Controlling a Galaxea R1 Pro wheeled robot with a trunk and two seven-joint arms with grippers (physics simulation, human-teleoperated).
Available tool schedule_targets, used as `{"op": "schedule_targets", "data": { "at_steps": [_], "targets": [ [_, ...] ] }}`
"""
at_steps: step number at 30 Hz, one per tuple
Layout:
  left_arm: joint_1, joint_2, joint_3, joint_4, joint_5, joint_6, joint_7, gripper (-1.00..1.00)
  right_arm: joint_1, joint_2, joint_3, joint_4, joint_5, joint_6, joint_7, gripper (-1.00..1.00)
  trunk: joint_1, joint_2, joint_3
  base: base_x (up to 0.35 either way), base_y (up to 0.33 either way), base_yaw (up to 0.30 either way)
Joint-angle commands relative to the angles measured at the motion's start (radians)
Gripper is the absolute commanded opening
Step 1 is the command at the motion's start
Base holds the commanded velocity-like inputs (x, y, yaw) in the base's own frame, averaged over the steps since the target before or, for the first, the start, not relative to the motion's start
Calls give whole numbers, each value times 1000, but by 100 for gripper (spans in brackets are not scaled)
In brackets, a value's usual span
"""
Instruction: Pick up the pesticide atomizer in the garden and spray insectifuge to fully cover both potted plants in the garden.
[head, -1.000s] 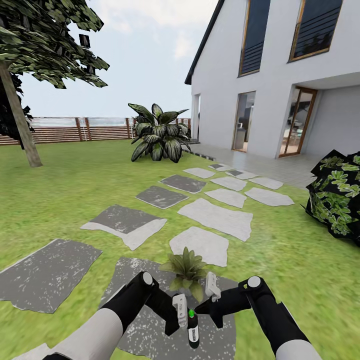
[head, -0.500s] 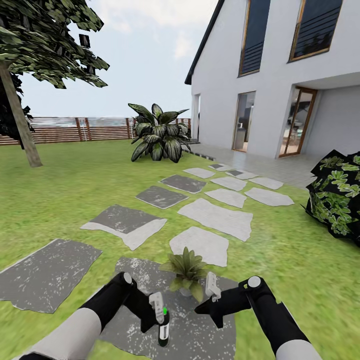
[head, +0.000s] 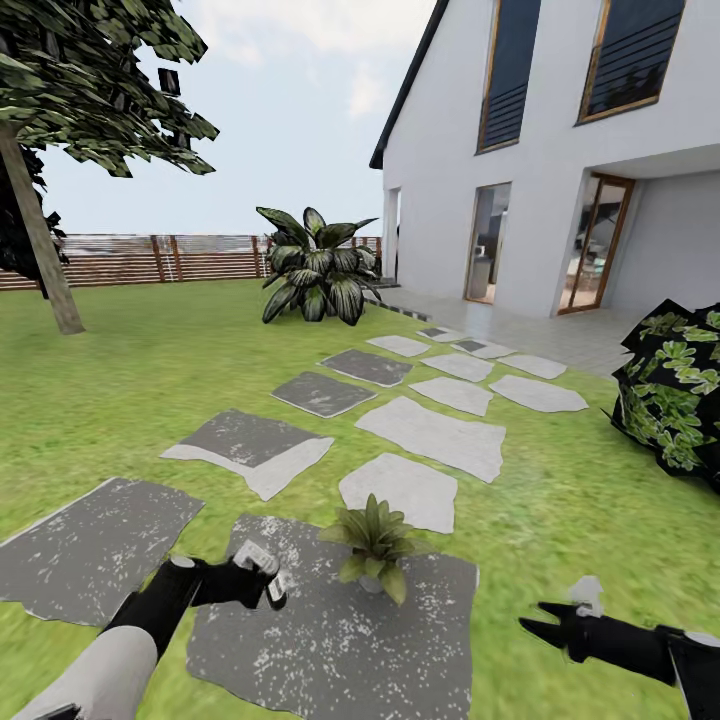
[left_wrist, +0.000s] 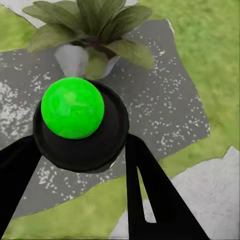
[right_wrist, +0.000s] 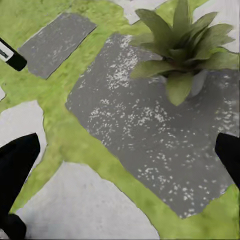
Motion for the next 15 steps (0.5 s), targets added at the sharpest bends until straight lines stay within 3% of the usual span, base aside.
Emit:
{"op": "schedule_targets", "data": {
  "at_steps": [1, 3, 5, 8, 9, 12, 15],
  "targets": [
    [-1, -1, 26, 25, 0, 20, 28, -100, -2, -2, -67, 5, 6, 9, -2, 100, 0, -1, -1, 0, 0, 0],
    [-1, -15, 57, 78, 1, 83, 130, -100, -2, -5, -199, 13, 6, -4, -112, 100, 0, -1, -1, 0, 0, 0],
    [-1, -28, 64, 92, 1, 144, 185, -100, -2, 1, -241, 14, 6, -36, -230, 100, 0, -1, -1, 0, 0, 0],
    [-1, -41, 67, 99, 0, 284, 214, -100, -2, 4, -263, 16, 6, -65, -380, 100, 0, -1, -1, 0, 0, 0],
    [-1, -52, 66, 101, -1, 358, 217, -100, -2, 5, -267, 18, 6, -70, -414, 100, 0, -1, -1, 0, 0, 0],
    [-1, -78, 63, 103, -4, 464, 220, -100, -2, 6, -270, 31, 6, -74, -442, 100, 0, -1, -1, 0, 0, 0],
    [-1, -85, 64, 104, -6, 493, 221, -100, -2, 6, -271, 38, 6, -74, -448, 100, 0, -1, -1, 0, 0, 0]
  ]
}}
